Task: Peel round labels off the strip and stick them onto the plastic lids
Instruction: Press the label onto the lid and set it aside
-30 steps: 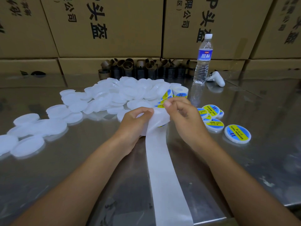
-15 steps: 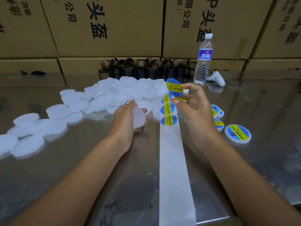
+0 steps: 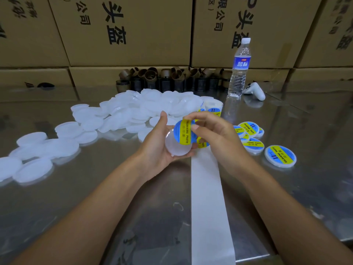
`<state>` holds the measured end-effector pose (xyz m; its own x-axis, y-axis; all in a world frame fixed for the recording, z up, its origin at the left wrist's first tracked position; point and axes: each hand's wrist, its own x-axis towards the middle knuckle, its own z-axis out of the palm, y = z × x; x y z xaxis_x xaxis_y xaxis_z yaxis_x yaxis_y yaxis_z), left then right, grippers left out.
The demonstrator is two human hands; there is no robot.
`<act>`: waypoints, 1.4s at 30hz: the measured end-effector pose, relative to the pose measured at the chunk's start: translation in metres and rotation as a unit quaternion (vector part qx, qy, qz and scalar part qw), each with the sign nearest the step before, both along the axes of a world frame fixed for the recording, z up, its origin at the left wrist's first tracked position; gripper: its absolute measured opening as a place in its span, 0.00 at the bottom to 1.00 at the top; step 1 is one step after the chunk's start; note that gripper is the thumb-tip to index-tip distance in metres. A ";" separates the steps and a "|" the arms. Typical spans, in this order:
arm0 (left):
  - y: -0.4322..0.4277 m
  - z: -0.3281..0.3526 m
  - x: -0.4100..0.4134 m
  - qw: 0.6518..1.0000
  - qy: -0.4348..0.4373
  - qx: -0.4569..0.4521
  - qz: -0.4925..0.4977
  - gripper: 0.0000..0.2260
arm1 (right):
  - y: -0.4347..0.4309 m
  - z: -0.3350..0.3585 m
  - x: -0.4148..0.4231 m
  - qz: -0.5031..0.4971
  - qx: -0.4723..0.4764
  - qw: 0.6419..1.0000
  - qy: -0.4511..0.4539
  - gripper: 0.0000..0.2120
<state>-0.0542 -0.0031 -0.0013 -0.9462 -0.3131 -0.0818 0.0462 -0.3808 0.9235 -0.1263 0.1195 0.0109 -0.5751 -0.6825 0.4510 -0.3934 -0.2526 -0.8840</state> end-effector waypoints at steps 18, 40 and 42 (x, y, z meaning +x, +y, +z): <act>0.001 0.003 0.000 0.999 -0.004 0.008 -0.051 0.37 | -0.004 -0.014 -0.002 -0.054 0.095 0.978 0.177 0.19; 0.006 0.007 0.003 0.999 -0.013 0.011 -0.049 0.38 | -0.004 -0.013 -0.002 -0.055 0.124 0.971 0.196 0.14; 0.006 0.007 0.003 0.999 -0.013 0.012 -0.048 0.38 | -0.004 -0.013 -0.002 -0.060 0.122 0.971 0.197 0.14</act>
